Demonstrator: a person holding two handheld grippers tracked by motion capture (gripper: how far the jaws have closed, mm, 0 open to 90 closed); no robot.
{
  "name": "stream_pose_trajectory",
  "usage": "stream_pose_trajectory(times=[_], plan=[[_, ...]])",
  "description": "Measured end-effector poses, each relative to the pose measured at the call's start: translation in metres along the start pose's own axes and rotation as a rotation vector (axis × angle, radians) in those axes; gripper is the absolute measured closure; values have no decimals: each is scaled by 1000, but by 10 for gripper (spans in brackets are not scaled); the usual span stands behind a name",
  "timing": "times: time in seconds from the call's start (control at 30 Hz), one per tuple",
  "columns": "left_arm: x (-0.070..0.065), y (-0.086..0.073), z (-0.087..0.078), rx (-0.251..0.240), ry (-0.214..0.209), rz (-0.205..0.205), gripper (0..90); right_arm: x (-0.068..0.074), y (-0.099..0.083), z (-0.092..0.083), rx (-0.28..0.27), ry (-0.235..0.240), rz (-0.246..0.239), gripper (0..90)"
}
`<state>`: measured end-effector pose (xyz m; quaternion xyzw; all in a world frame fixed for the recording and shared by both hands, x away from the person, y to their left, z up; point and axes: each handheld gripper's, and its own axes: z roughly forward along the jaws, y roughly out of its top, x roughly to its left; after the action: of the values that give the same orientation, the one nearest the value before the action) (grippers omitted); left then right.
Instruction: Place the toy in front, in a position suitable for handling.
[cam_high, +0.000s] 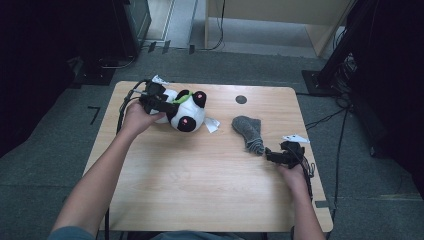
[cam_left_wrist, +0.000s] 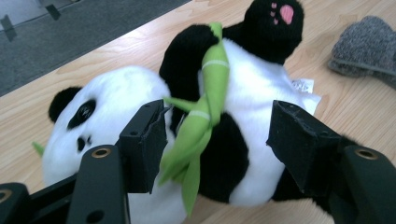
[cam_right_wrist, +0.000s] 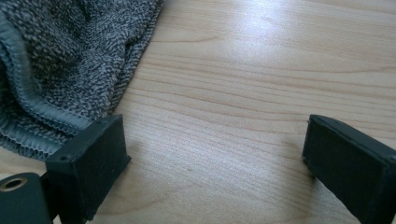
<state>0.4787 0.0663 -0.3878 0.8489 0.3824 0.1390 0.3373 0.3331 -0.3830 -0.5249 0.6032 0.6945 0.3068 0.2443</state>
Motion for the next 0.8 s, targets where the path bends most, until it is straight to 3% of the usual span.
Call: stream_pose_trajectory(times=[0.23,0.27,0.33,0.43,0.47,0.53,0.67,0.8], plan=[[0,16,15,-4,9,27,381,0,0,0,-2,2,-1,66],[1,17,18,-7,19,24,381,0,0,0,0,1,1,66],[2,16,24,-15,-3,2,407,1,1,1,-1,-1,2,66],[3,14,30,5,-7,-3,432,1,2,2,0,-1,2,66],[3,11,37,36,-18,3,432,1,2,2,0,-1,2,66],[5,9,40,44,-46,-16,447,1,2,2,-1,-1,2,66],[11,5,43,41,-74,-43,492,1,1,2,-3,0,0,71],[11,-3,48,-10,-57,-66,535,2,1,1,-3,0,-1,72]])
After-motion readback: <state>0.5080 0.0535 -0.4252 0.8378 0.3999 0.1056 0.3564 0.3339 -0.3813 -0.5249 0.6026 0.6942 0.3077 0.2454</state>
